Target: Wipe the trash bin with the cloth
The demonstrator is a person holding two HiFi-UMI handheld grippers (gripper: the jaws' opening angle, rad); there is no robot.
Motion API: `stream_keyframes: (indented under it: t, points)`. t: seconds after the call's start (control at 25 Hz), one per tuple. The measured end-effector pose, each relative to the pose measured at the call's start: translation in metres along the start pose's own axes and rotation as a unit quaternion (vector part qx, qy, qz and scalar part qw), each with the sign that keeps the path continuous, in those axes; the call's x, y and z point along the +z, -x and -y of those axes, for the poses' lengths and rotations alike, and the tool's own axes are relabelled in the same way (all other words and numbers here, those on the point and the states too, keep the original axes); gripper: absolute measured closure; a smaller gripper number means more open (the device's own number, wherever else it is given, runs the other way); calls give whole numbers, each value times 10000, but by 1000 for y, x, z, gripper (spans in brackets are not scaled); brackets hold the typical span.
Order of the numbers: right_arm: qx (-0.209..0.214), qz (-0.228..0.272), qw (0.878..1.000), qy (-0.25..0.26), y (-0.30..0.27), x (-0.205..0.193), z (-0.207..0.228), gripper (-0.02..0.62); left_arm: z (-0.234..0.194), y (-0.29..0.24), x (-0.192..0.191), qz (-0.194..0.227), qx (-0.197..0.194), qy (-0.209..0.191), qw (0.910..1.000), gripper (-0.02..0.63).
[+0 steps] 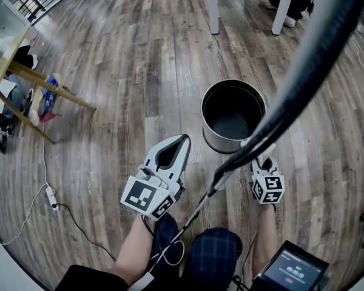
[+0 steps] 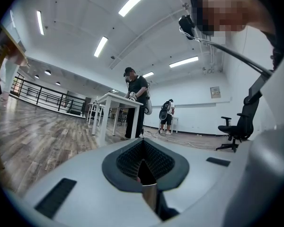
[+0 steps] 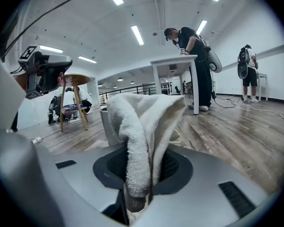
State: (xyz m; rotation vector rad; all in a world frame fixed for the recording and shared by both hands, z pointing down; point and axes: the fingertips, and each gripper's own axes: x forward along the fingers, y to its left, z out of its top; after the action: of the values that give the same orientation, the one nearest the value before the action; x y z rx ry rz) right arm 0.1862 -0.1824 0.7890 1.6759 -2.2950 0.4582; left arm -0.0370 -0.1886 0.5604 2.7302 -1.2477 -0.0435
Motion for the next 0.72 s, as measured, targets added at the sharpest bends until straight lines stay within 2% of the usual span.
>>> stream_keyframes:
  t: [0.32, 0.72]
  points:
    - [-454, 3, 9988, -181, 7, -5, 40, 503, -3, 6, 3, 52, 9, 57, 10000, 609]
    - [-125, 79, 9998, -107, 27, -13, 2, 503, -2, 7, 7, 84, -40, 56, 9999, 609]
